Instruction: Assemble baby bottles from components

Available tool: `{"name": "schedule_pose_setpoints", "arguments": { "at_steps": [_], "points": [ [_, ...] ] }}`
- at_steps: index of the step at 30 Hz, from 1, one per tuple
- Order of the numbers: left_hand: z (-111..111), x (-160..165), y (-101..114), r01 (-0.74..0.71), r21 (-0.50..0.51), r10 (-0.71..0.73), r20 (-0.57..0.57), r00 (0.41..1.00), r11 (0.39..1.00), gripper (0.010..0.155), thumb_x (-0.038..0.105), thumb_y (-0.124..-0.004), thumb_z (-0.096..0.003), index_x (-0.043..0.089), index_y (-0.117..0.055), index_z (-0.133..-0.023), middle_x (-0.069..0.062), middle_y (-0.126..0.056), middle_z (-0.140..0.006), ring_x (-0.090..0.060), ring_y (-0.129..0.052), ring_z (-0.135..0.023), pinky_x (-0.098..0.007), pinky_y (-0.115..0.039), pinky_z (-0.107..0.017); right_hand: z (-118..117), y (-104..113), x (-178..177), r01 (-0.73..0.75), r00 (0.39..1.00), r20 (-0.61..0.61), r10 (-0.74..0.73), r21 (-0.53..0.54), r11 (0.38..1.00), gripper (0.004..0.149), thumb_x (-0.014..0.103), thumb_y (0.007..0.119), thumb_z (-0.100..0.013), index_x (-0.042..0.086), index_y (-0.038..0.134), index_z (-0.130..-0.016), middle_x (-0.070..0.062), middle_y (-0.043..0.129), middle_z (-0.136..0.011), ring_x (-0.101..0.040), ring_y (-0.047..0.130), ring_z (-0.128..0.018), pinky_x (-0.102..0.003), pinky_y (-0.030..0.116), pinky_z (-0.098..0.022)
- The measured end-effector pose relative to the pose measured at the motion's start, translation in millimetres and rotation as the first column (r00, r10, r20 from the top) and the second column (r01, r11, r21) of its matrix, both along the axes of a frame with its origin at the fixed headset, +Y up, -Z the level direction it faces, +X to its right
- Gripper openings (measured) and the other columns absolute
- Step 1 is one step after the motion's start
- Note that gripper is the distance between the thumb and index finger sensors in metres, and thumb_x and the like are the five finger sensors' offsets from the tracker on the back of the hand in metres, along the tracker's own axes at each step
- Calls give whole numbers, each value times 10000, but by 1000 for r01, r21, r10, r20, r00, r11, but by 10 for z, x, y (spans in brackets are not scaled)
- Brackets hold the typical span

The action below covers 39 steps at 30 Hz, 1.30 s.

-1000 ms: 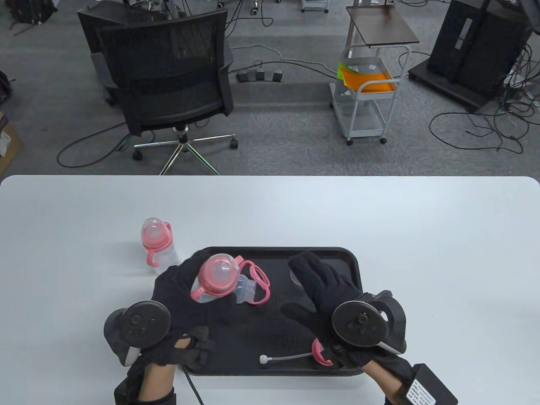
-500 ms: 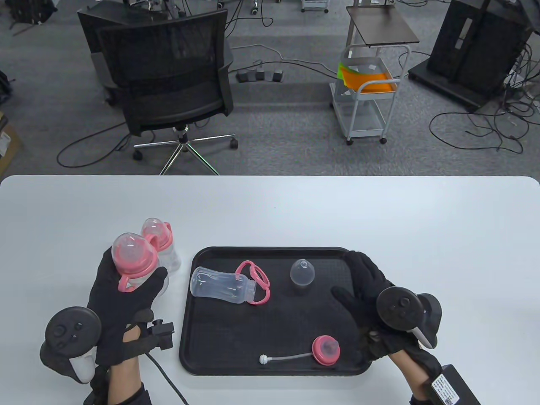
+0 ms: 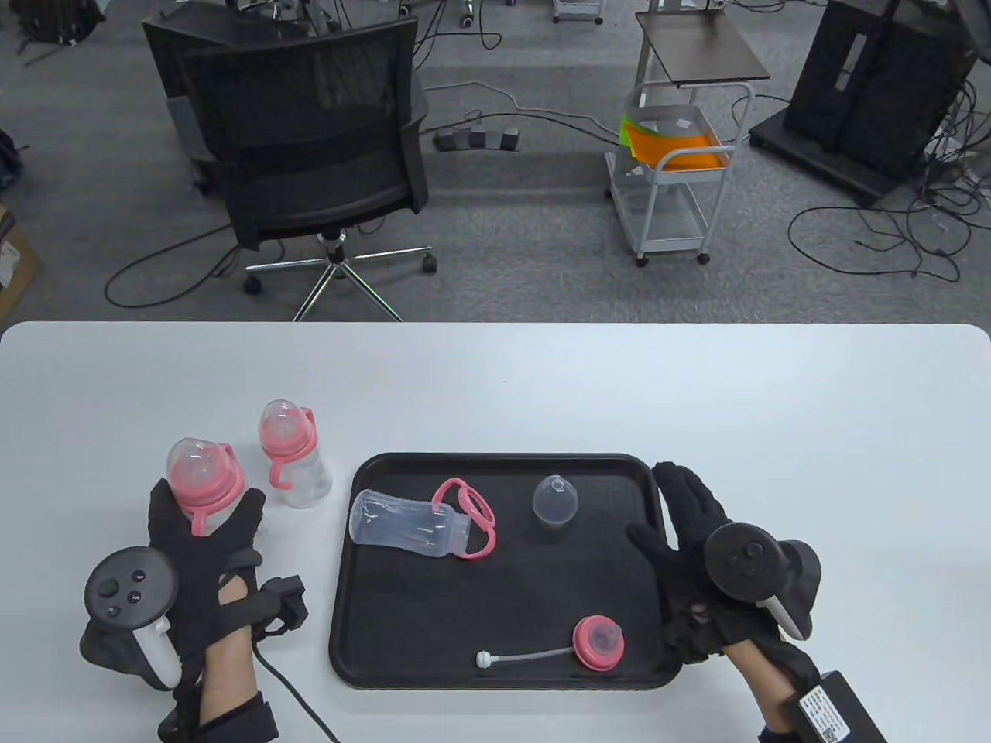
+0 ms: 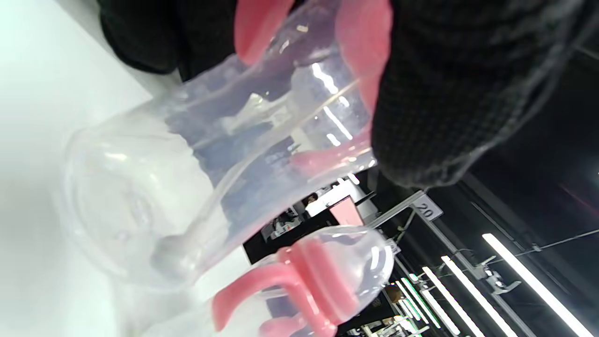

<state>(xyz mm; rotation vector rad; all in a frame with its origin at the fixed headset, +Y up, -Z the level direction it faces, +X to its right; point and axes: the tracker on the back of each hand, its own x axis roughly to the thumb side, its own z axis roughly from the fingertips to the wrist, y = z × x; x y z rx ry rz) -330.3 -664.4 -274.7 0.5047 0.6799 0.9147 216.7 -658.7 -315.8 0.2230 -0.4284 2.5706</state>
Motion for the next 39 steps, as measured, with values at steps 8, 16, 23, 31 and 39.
{"name": "schedule_pose_setpoints", "arguments": {
  "at_steps": [8,16,23,31,39],
  "points": [
    [-118,-86,-268,-50,-61,50,1,999,997,1020,637,-1110,-308,313,-537,-1087,9,-696,-1088,-305,-897,-978,-551,-730,-772,-12,-28,10,1,1000,-3,-1,-15,1000,811,574,750,-399,197,490,-1068,-143,618,-1053,-376,815,-898,-509,809,-618],
    [-212,-155,-522,-154,-92,154,-8,988,984,1022,618,-1112,-314,349,-500,-1087,39,-653,-1109,-294,-864,-1019,-529,-731,-796,-42,-74,20,-15,1000,3,15,-36,999,809,572,751,-399,197,492,-1067,-141,623,-1051,-376,815,-898,-510,809,-617],
    [-226,-152,-639,-167,-114,165,-25,986,979,1023,611,-1109,-324,363,-475,-1088,58,-626,-1120,-291,-840,-1040,-523,-724,-808,-63,-110,32,-26,1000,10,27,-52,998,811,572,751,-398,195,491,-1067,-142,627,-1049,-375,821,-893,-507,813,-611],
    [-220,-146,-712,-158,-140,151,-57,987,977,1023,604,-1107,-326,363,-464,-1084,56,-619,-1117,-297,-837,-1039,-509,-740,-799,-62,-106,42,-32,999,13,33,-57,998,813,571,752,-397,193,490,-1068,-143,628,-1048,-376,821,-893,-509,812,-612],
    [-219,-149,-765,-190,-157,181,-67,981,969,1026,599,-1102,-327,362,-452,-1085,47,-612,-1119,-310,-817,-1042,-514,-729,-793,-64,-109,55,-39,999,17,40,-65,997,812,569,754,-396,193,492,-1067,-145,629,-1047,-377,823,-891,-510,812,-611]
  ]
}}
